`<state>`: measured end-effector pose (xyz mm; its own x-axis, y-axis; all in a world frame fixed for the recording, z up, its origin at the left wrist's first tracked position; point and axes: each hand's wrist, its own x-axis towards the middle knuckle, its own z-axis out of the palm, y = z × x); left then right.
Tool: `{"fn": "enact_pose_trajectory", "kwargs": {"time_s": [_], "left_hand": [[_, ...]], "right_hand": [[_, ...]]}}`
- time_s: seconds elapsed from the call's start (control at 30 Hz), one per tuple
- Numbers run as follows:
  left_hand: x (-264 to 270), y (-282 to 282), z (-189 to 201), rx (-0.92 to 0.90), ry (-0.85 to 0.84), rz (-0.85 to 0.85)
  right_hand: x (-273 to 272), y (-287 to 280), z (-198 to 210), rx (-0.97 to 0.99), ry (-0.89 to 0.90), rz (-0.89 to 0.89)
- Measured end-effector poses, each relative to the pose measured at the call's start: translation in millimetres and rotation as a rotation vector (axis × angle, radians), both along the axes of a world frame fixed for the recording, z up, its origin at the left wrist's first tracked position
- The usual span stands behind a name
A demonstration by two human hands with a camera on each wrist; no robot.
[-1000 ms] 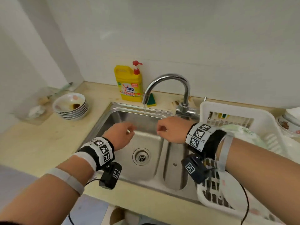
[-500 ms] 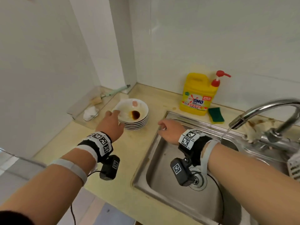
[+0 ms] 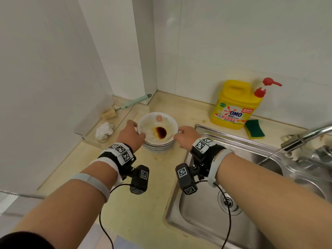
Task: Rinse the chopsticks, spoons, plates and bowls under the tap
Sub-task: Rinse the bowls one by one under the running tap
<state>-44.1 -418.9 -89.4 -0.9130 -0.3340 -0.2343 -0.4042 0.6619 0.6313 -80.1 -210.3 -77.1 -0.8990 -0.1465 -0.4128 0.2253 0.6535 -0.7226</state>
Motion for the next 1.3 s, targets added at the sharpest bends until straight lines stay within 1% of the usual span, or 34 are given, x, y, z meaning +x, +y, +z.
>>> {"fn": "enact_pose_trajectory", "kwargs": {"time_s": [0.07,0.17,0.27,0.4,0.47,0.57,0.67,0.77,0.83,0.9,0.97,1.0,1.03,1.1,1.13,1.2,1.3], "left_hand": [[2.7,2.6,2.0,0.041,-0.002,0.001],[7.1,7.2,9.4,0.142,0.01,0.002],[10.7,13.4,18.8,0.284,0.083,0.015],[15.8,29.6,32.3,0.46,0.187,0.015],[20.6,44.9,40.7,0.528,0.22,-0.008],[28.9,76.0,50.1,0.559,0.233,-0.101],[36.1,112.6,49.9,0.572,0.232,-0.194],[42.5,150.1,44.7,0.618,0.184,-0.197],[47.1,177.3,41.7,0.677,0.116,-0.157],[51.8,201.9,36.9,0.761,-0.01,-0.127],[59.1,227.4,33.1,0.793,-0.183,-0.173],[62.8,236.7,31.5,0.814,-0.243,-0.196],[65.6,243.8,29.7,0.849,-0.274,-0.2],[67.5,253.6,28.6,0.913,-0.282,-0.181],[66.4,256.6,26.4,0.913,-0.265,-0.176],[64.6,260.6,23.6,0.824,-0.206,-0.189],[64.5,264.9,22.1,0.549,-0.083,-0.268]], "right_hand": [[-0.1,0.6,0.2,-0.057,-0.019,-0.061],[2.0,0.7,2.2,-0.202,-0.085,-0.145],[3.8,3.6,4.7,-0.334,-0.089,-0.236],[8.5,20.9,17.8,-0.587,-0.171,-0.397],[12.9,39.8,25.0,-0.622,-0.171,-0.432],[22.4,74.2,29.3,-0.596,-0.135,-0.452],[36.0,113.6,28.8,-0.517,-0.09,-0.457],[55.0,155.0,31.3,-0.463,-0.08,-0.426],[67.6,180.8,32.6,-0.467,-0.072,-0.44],[76.5,201.0,30.2,-0.465,-0.051,-0.446],[86.5,221.3,26.9,-0.468,-0.029,-0.428],[90.8,229.3,24.9,-0.458,-0.013,-0.413],[94.8,237.0,22.9,-0.44,0.005,-0.4],[102.4,249.8,20.7,-0.401,0.018,-0.378],[105.2,256.0,18.5,-0.361,0.013,-0.358],[109.3,267.1,15.7,-0.259,-0.011,-0.284],[112.7,284.5,11.5,-0.145,-0.041,-0.251]]}}
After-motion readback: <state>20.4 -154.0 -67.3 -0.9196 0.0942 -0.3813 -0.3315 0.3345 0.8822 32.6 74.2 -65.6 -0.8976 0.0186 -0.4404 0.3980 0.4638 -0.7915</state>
